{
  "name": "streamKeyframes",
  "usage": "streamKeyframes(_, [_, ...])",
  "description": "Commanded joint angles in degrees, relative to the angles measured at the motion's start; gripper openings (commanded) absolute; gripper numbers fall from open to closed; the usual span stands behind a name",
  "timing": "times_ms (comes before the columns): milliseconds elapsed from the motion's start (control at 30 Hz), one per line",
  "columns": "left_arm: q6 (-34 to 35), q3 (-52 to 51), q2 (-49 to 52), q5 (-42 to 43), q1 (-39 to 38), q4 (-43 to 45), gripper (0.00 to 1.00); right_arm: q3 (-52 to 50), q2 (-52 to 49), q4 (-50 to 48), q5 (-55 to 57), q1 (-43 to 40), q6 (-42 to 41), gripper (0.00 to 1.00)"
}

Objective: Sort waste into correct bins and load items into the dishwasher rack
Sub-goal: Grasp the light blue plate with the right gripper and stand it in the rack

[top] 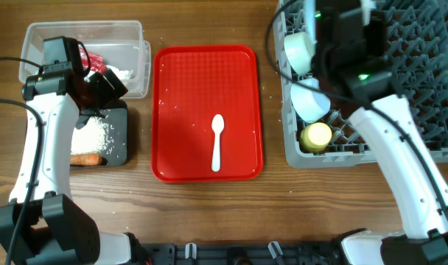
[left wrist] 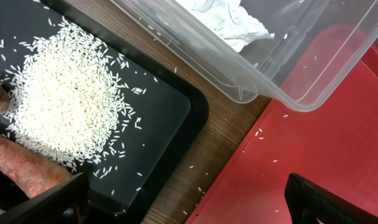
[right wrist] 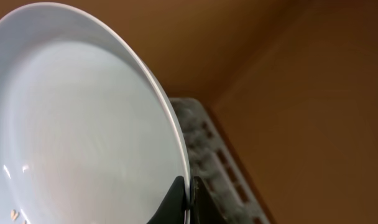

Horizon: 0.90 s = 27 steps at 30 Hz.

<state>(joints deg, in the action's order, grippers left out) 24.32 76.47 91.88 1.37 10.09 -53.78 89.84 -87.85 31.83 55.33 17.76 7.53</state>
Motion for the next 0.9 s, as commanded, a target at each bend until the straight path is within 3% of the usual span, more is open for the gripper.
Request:
streamKeyframes(0, [-0.07, 0.48, 0.07, 0.07, 0.00, 0.13, 1.00, -0.22, -0.83, 0.04, 0.48, -6.67, 2.91, 0.04])
streamKeyframes(133, [-0.07, 0.48, 0.07, 0.07, 0.00, 0.13, 1.00, -1.31, -4.98, 0.81, -7.89, -10.40, 5.92, 0.05])
streamKeyframes(300, [-0.07, 0.48, 0.07, 0.07, 0.00, 0.13, 1.00, -1.31, -13.81, 0.15, -7.67, -10.40, 7.91, 0.04])
streamKeyframes(433, [-0.07, 0.48, 0.07, 0.04, 0.00, 0.13, 1.00, -1.31, -19.52, -1.14, -0.81, -10.40, 7.30, 0.04])
streamKeyframes(667, [-0.07, 0.48, 0.07, 0.07, 0.00, 0.13, 1.00, -1.29, -19.78, -7.78, 5.42, -10.71, 7.54, 0.05])
streamKeyframes(867, [-0.07, 0.48, 0.07, 0.04, 0.00, 0.13, 1.00, -1.31, -18.78, -12.48, 3.89, -10.71, 17.11, 0.04])
